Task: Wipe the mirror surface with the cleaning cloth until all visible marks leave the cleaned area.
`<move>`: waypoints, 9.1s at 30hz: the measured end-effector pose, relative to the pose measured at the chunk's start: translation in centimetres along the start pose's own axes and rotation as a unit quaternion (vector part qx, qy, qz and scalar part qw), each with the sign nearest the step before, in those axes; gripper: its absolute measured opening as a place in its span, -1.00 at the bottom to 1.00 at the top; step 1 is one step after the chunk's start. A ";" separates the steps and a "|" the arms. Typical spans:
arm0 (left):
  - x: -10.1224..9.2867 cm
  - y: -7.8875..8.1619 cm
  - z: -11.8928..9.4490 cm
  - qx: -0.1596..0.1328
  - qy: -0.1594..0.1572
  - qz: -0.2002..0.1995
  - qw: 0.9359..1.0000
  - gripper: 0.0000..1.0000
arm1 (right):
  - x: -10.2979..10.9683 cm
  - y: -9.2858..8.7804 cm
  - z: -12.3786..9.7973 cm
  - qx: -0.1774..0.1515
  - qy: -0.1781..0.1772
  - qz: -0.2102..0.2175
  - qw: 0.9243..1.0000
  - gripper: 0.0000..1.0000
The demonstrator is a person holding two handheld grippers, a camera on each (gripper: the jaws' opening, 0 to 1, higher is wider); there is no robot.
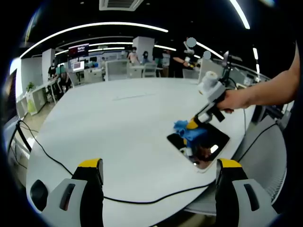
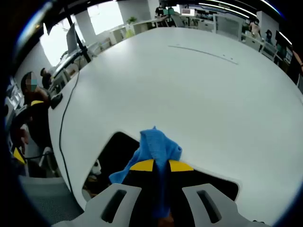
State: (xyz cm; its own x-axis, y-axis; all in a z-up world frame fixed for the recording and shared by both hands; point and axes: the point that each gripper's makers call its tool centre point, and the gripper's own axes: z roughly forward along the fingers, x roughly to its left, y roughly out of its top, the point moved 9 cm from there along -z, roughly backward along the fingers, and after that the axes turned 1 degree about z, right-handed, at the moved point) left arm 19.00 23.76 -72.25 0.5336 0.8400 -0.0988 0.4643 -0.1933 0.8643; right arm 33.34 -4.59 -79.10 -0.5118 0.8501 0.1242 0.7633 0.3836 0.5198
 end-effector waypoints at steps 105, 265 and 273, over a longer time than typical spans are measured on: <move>-1.4 -0.3 -1.7 -0.012 0.024 0.004 1.000 1.00 | -3.4 -5.8 -4.0 0.003 -0.045 0.107 0.993 -0.93; -1.9 0.2 -0.1 -0.026 0.005 0.002 1.000 1.00 | -3.5 -13.7 -9.3 0.051 -0.022 0.157 0.986 -0.92; -1.9 0.1 0.1 -0.025 0.004 0.002 1.000 1.00 | -3.9 -13.1 -8.9 0.050 -0.028 0.155 0.986 -0.92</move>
State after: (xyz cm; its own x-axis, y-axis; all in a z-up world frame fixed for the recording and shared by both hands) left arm 18.08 22.14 -72.00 0.5299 0.8431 -0.0920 0.4263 -0.1710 0.8883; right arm 21.83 -16.11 -78.81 -0.2278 0.9497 0.2147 0.9158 0.1341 0.3787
